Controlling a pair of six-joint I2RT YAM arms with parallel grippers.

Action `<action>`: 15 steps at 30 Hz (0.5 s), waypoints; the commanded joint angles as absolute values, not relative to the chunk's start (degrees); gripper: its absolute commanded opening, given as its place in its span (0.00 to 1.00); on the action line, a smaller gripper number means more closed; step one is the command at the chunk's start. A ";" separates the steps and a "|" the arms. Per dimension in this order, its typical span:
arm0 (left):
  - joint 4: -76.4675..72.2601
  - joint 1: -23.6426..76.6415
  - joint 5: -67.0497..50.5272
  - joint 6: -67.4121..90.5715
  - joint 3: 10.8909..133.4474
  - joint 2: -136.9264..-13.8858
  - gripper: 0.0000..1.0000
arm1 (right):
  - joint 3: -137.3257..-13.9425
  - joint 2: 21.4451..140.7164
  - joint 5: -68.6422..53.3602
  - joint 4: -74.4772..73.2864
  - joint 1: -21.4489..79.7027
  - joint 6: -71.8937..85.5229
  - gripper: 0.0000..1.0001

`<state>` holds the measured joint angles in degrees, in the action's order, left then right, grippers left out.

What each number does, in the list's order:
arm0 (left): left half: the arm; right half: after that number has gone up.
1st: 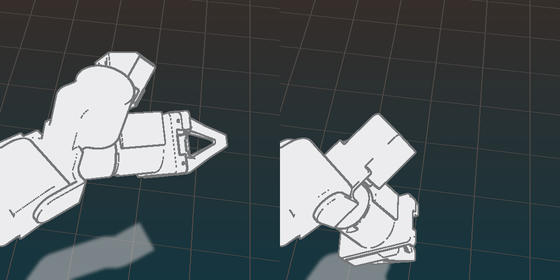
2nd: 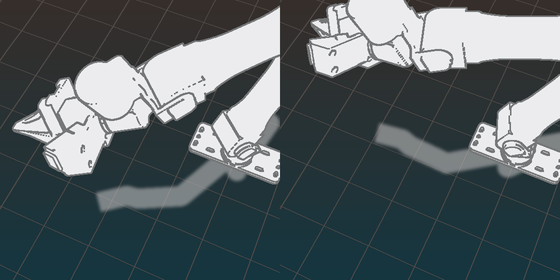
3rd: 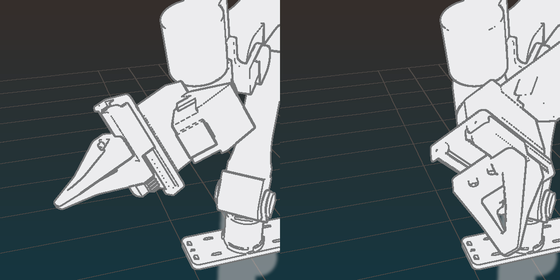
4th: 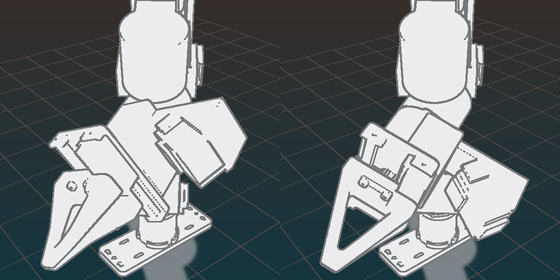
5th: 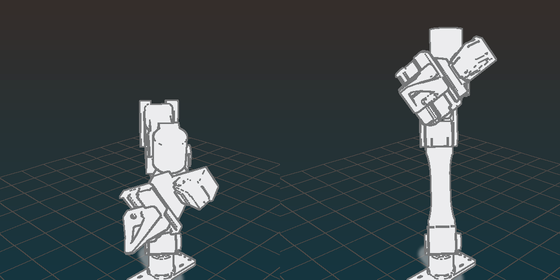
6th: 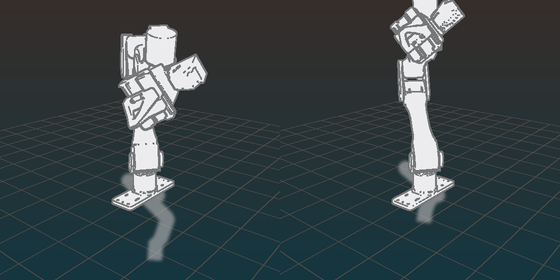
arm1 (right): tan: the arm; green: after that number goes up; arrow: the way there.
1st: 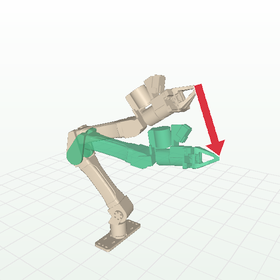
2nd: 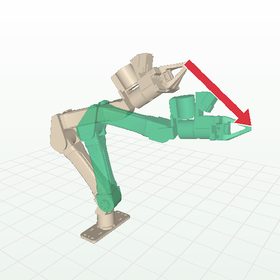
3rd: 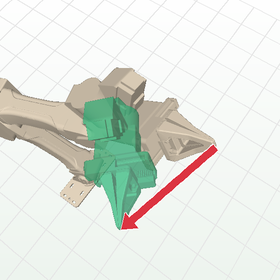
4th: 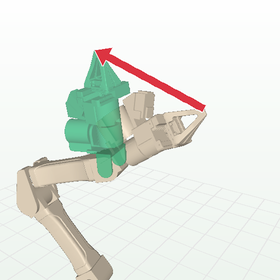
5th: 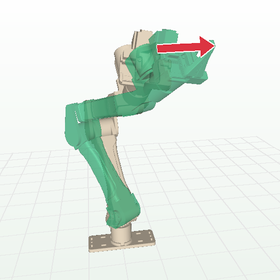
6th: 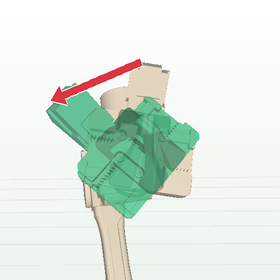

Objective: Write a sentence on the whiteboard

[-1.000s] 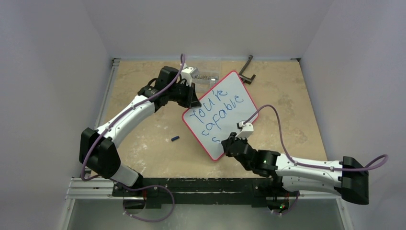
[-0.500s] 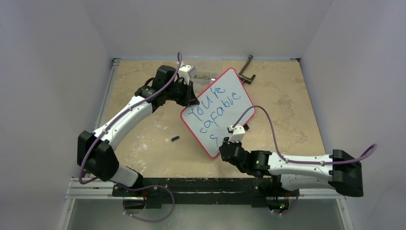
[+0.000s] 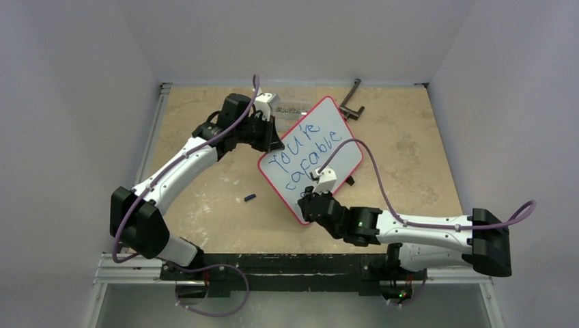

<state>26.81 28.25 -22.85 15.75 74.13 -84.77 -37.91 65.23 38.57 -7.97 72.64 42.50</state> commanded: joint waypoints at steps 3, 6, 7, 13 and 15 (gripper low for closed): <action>29.38 28.12 -13.88 13.67 73.38 -84.86 0.00 | -38.17 58.13 37.86 -5.70 72.60 41.21 0.00; 29.96 28.12 -13.98 13.62 73.90 -85.05 0.00 | -36.82 54.64 41.24 -6.60 72.47 39.72 0.00; 30.28 28.12 -14.04 13.50 74.18 -85.12 0.00 | -36.38 53.82 42.64 -6.98 72.32 39.37 0.00; 31.98 28.12 -14.43 12.94 75.67 -85.55 0.00 | -33.03 52.18 39.61 -5.29 64.85 36.76 0.00; 33.03 28.05 -14.83 12.54 76.56 -86.06 0.00 | -31.51 51.68 37.34 -3.76 62.44 36.05 0.00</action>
<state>27.99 28.32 -22.46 16.95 74.43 -84.84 -34.04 52.49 39.33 -7.01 66.22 38.54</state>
